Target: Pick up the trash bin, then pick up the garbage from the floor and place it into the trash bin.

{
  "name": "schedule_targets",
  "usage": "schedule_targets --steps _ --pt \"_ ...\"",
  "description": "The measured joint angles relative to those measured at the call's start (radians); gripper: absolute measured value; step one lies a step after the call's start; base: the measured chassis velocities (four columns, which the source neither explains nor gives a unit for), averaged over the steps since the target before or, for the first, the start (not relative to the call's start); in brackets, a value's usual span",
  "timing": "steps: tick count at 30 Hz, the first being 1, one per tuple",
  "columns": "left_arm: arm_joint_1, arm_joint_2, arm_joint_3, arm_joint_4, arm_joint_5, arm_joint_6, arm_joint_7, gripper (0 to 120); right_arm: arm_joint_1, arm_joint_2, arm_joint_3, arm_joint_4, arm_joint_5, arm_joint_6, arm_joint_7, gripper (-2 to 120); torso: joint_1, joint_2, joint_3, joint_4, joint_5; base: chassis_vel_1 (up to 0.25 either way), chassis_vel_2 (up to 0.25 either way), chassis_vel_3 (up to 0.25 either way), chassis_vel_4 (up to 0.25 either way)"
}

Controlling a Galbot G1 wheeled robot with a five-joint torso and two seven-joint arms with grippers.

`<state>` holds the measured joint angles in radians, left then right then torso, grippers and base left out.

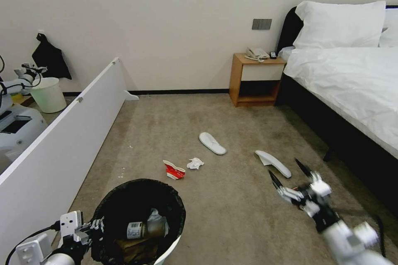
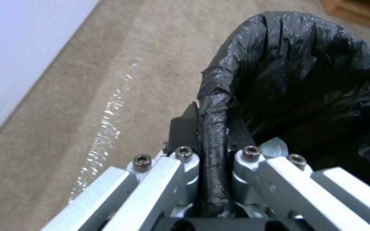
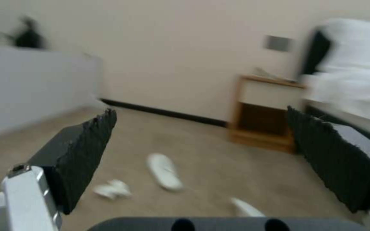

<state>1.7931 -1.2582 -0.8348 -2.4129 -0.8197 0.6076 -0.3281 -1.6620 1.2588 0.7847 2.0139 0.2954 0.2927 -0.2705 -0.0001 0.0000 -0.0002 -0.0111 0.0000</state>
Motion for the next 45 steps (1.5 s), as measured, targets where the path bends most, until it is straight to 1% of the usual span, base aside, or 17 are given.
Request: schedule_targets --steps 1,2,4,5,6,7,10,15,22,24,26,27,30,34,39,41,45 --pt "0.0 -0.006 -0.002 0.009 0.008 -0.004 0.002 4 -0.023 0.041 0.023 0.0 -0.042 0.019 0.009 100 0.0 0.0 0.0 0.0 -0.0001 0.0 0.0 0.0 0.0" --pt "0.0 -0.006 -0.002 0.009 0.008 -0.004 0.002 4 -0.023 0.041 0.023 0.0 -0.042 0.019 0.009 100 0.0 0.0 0.0 0.0 -0.0001 0.0 0.0 0.0 0.0" --pt "0.005 -0.015 -0.004 0.023 0.018 -0.011 0.006 4 -0.049 0.098 0.05 -0.004 -0.091 0.043 0.021 100 0.0 0.0 0.0 0.0006 -0.0001 0.0 0.0 0.0 0.0" --pt "0.007 -0.016 -0.004 0.028 0.022 -0.013 0.008 4 -0.056 0.11 0.055 -0.004 -0.101 0.045 0.023 100 0.0 0.0 0.0 0.0006 -0.0001 0.0 0.0 0.0 0.0" --pt "0.008 -0.017 -0.005 0.045 0.031 -0.02 0.012 4 -0.072 0.14 0.068 -0.005 -0.133 0.046 0.028 100 0.0 0.0 0.0 0.0005 -0.0003 0.0 0.0 0.0 0.0" --pt "0.008 -0.017 -0.005 0.045 0.031 -0.02 0.012 4 -0.072 0.14 0.068 -0.005 -0.133 0.046 0.028 100 0.0 0.0 0.0 0.0005 -0.0003 0.0 0.0 0.0 0.0" --pt "0.011 -0.017 -0.023 0.067 0.033 -0.033 0.019 4 -0.088 0.174 0.079 -0.014 -0.138 0.046 0.028 100 0.0 0.0 0.0 0.0004 -0.0001 0.0 0.0 0.0 0.0" --pt "0.011 -0.021 -0.036 0.077 0.035 -0.044 0.024 4 -0.11 0.19 0.066 -0.051 -0.168 0.062 0.029 100 0.0 0.0 0.0 0.0003 0.0 0.0 0.0 0.0 0.0" --pt "0.008 -0.024 -0.048 0.085 0.034 -0.051 0.029 4 -0.115 0.202 0.074 -0.092 -0.169 0.09 0.02 100 0.0 0.0 0.0 0.0003 0.0 0.0 0.0 0.0 0.0" --pt "0.008 -0.024 -0.045 0.085 0.033 -0.051 0.03 4 -0.117 0.204 0.08 -0.095 -0.166 0.092 0.017 100 0.0 0.0 0.0 0.0004 0.0001 0.0 0.0 0.0 0.0" --pt "0.011 -0.024 -0.029 0.078 0.036 -0.051 0.032 4 -0.12 0.21 0.09 -0.096 -0.164 0.093 0.016 100 0.0 0.0 0.0 0.0003 0.0 0.0 0.0 0.0 0.0" --pt "0.011 -0.024 -0.029 0.078 0.036 -0.051 0.032 4 -0.12 0.21 0.09 -0.096 -0.164 0.093 0.016 100 0.0 0.0 0.0 0.0003 0.0 0.0 0.0 0.0 0.0" --pt "0.012 -0.033 -0.003 0.075 0.051 -0.054 0.033 4 -0.125 0.216 0.095 -0.105 -0.158 0.103 0.003 100 0.0 0.0 0.0 0.0003 0.0 0.0 0.0 0.0 0.0" --pt "0.011 -0.036 0.002 0.078 0.052 -0.054 0.033 4 -0.134 0.209 0.081 -0.11 -0.154 0.113 -0.022 100 0.0 0.0 0.0 0.0002 0.0 0.0 0.0 0.0 0.0" --pt "0.006 -0.038 -0.002 0.081 0.05 -0.054 0.032 4 -0.141 0.201 0.043 -0.112 -0.155 0.13 -0.051 100 0.0 0.0 0.0 0.0003 0.0 0.0 0.0 0.0 0.0" --pt "-0.001 -0.041 -0.012 0.089 0.048 -0.054 0.029 4 -0.139 0.199 0.008 -0.114 -0.166 0.132 -0.062 100 0.0 0.0 0.0 0.0002 -0.0001 0.0 0.0 0.0 0.0" --pt "-0.001 -0.044 -0.024 0.093 0.048 -0.057 0.028 4 -0.133 0.194 -0.015 -0.119 -0.174 0.13 -0.069 100 0.0 0.0 0.0 0.0004 0.0 0.0 0.0 0.0 0.0"
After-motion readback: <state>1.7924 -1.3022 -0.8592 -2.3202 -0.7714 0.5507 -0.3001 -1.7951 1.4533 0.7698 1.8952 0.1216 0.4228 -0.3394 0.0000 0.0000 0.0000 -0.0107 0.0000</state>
